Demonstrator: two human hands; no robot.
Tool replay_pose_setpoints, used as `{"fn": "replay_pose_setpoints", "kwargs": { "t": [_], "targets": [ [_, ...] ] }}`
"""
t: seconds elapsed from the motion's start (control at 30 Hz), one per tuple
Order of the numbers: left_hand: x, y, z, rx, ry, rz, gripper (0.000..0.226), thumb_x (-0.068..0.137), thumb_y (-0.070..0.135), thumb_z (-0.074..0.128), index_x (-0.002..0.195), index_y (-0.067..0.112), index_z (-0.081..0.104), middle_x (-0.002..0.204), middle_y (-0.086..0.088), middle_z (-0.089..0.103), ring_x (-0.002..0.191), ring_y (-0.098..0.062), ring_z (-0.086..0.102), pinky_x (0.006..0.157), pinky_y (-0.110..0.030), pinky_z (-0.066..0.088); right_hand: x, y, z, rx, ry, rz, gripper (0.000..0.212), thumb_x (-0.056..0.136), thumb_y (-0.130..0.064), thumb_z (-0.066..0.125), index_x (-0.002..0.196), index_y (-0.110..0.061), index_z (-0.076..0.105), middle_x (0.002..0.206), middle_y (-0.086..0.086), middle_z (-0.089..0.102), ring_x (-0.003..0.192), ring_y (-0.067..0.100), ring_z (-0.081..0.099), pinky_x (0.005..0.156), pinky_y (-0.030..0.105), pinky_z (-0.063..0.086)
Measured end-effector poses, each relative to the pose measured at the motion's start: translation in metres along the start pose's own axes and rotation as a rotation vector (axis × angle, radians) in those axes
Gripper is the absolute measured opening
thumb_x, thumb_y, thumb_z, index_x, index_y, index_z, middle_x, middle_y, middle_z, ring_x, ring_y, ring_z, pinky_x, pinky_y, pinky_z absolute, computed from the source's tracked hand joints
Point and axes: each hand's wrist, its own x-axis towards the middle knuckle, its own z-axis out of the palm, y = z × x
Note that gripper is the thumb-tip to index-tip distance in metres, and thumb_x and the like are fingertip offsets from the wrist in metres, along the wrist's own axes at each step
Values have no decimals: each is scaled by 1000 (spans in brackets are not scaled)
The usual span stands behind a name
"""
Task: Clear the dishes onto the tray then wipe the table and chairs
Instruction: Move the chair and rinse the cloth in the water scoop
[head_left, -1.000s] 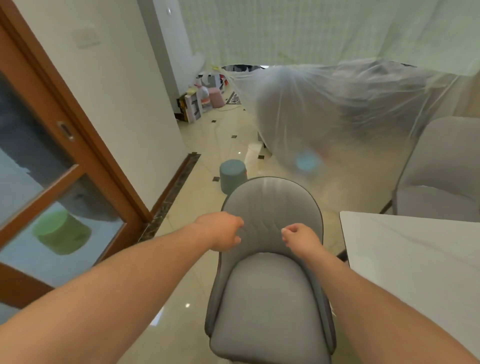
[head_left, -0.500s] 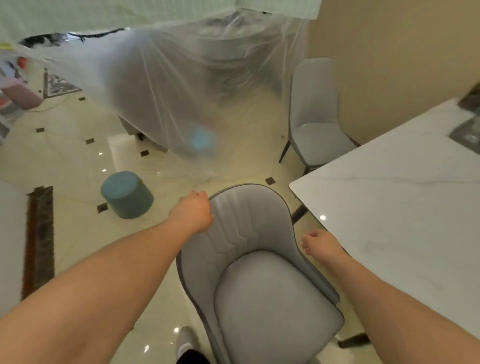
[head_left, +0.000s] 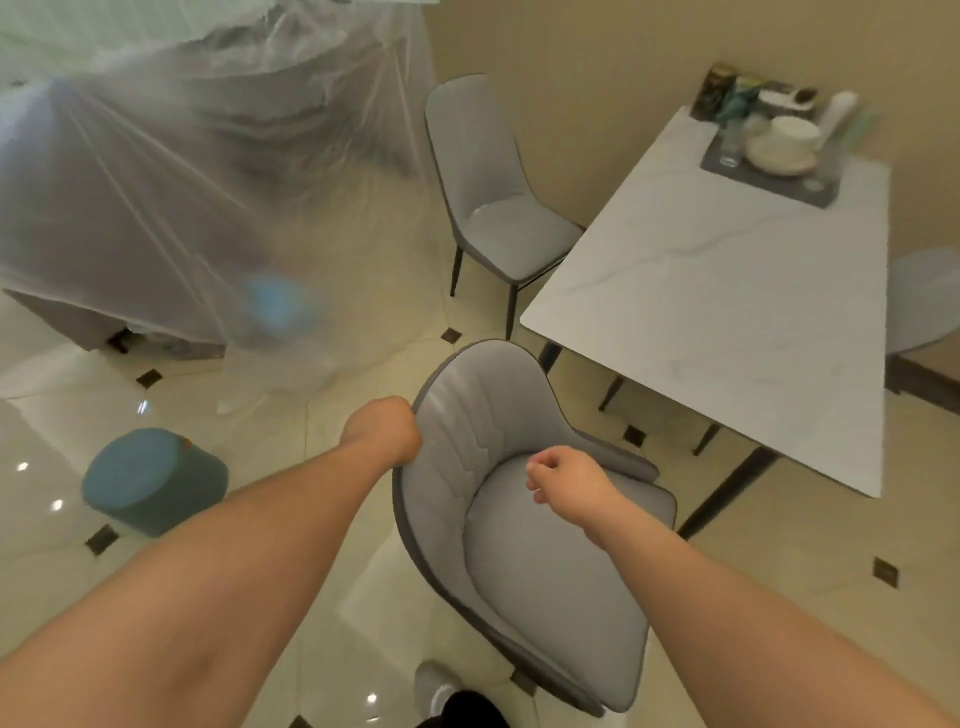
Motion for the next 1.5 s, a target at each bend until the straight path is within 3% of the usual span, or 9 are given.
{"fn": "replay_pose_setpoints", "kwargs": {
  "t": [0.23, 0.37, 0.5, 0.6, 0.77, 0.93, 1.07, 1.23, 1.5],
  "targets": [
    [-60, -12, 20, -125, -182, 25, 8, 81, 15, 66, 83, 7, 66, 76, -8, 72, 68, -22, 71, 61, -32, 60, -43, 31, 71, 229, 46, 57, 29, 95, -17, 51, 99, 9, 65, 88, 24, 69, 74, 23, 56, 67, 36, 43],
    [-101, -19, 27, -280, -655, 72, 16, 89, 20, 76, 94, 6, 69, 92, -10, 77, 84, -18, 76, 84, -40, 63, -78, 55, 104, 300, 55, 173, 21, 99, -15, 51, 81, -15, 63, 92, 14, 71, 79, 23, 62, 71, 34, 46],
    [-101, -14, 0, -22, -1059, 132, 25, 92, 30, 70, 105, 9, 74, 105, -5, 78, 95, -17, 76, 97, -47, 55, -97, 70, 102, 339, 174, 280, 23, 101, -16, 50, 100, -2, 68, 98, 16, 72, 86, 27, 66, 76, 39, 50],
    [-73, 0, -18, 93, -858, 154, 28, 90, 29, 60, 101, 6, 72, 95, -6, 79, 84, -18, 77, 94, -48, 56, -113, 78, 97, 443, 334, 373, 23, 100, -14, 50, 103, -1, 68, 91, 14, 69, 81, 24, 62, 71, 36, 45],
    [-31, 15, -5, -175, -404, 306, 33, 95, 36, 46, 104, 9, 61, 94, -10, 71, 78, -26, 73, 75, -41, 61, -149, 89, 128, 416, 472, 644, 23, 98, -17, 50, 78, -11, 60, 90, 16, 64, 80, 27, 56, 71, 36, 42],
    [-16, 23, 25, -229, -434, 304, 37, 101, 39, 45, 91, 6, 58, 86, -14, 74, 76, -26, 73, 76, -41, 62, -185, 71, 197, 661, 381, 961, 46, 99, -47, 50, 129, -12, 52, 120, 14, 60, 100, 37, 64, 79, 39, 52],
    [-7, 36, 28, -158, -447, 285, 27, 100, 22, 49, 99, -2, 61, 82, -18, 74, 67, -27, 71, 76, -37, 62, -177, 59, 223, 1170, 465, 920, 37, 102, -45, 49, 119, -12, 53, 105, 18, 70, 80, 26, 73, 69, 34, 60],
    [2, 29, 24, -147, -508, 303, 26, 98, 19, 49, 105, -3, 60, 70, -14, 69, 53, -23, 60, 66, -31, 58, -159, 57, 215, 1074, 545, 989, 18, 99, -25, 55, 97, -8, 55, 84, 18, 62, 62, 23, 68, 56, 29, 56],
    [17, 0, 13, -270, -630, 152, 21, 101, 24, 43, 106, 8, 54, 61, -6, 54, 44, -16, 47, 59, -32, 49, -128, 57, 162, 975, 658, 920, 14, 100, -13, 56, 110, -3, 56, 84, 16, 66, 62, 21, 64, 49, 27, 54]
  ]
}}
